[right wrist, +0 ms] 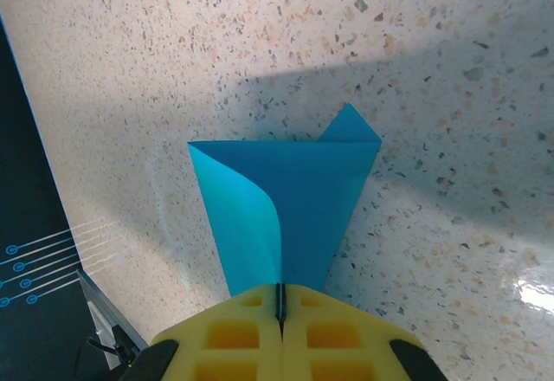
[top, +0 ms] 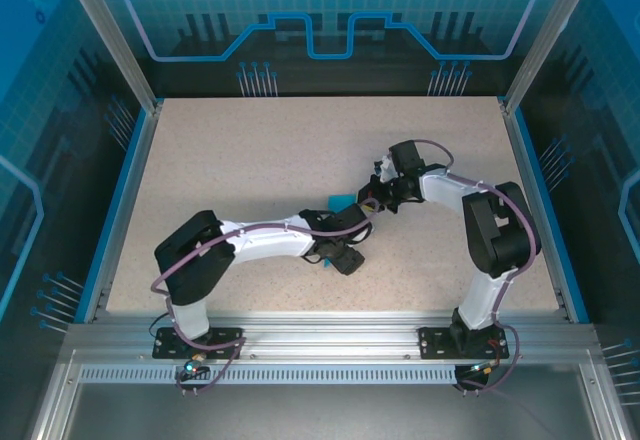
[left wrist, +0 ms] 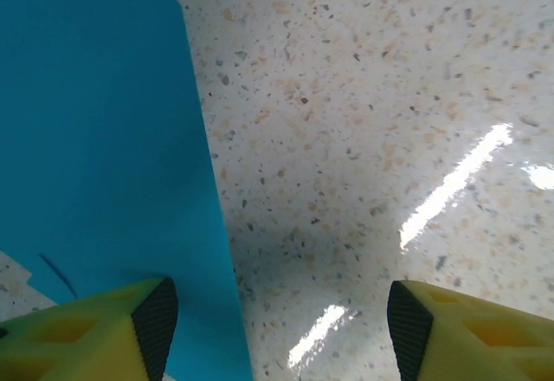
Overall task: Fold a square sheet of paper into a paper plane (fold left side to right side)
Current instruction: Fold the wing for the fifth time at the center of the table.
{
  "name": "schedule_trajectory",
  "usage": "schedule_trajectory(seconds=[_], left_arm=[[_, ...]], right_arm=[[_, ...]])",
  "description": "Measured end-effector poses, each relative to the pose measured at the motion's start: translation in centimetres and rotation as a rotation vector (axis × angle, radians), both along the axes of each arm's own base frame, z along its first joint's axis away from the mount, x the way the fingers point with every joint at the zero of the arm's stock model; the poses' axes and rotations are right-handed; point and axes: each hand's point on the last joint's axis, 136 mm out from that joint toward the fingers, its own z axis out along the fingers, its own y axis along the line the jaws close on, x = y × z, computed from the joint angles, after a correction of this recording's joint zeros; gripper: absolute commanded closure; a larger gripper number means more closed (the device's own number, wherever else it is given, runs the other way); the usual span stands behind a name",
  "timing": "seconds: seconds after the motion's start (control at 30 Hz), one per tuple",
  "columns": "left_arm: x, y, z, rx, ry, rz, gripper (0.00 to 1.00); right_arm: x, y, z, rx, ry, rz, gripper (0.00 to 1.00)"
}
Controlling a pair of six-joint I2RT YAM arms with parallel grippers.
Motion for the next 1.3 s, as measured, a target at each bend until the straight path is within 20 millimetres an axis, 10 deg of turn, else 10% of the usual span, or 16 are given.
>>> schedule_trajectory(seconds=[1.03, 1.3], left_arm=[[1.5, 1.0, -0.8, 0.126, -0.101, 0.016, 0.91], [1.2, 0.8, -1.1, 0.086, -0.041, 0.015, 0.91]], right_arm=[[-0.6, -0.2, -0.9, -0.031, 0.017, 0.036, 1.0], [-0.2, -0.9, -0.6, -0.089, -0.034, 0.073, 0.63]])
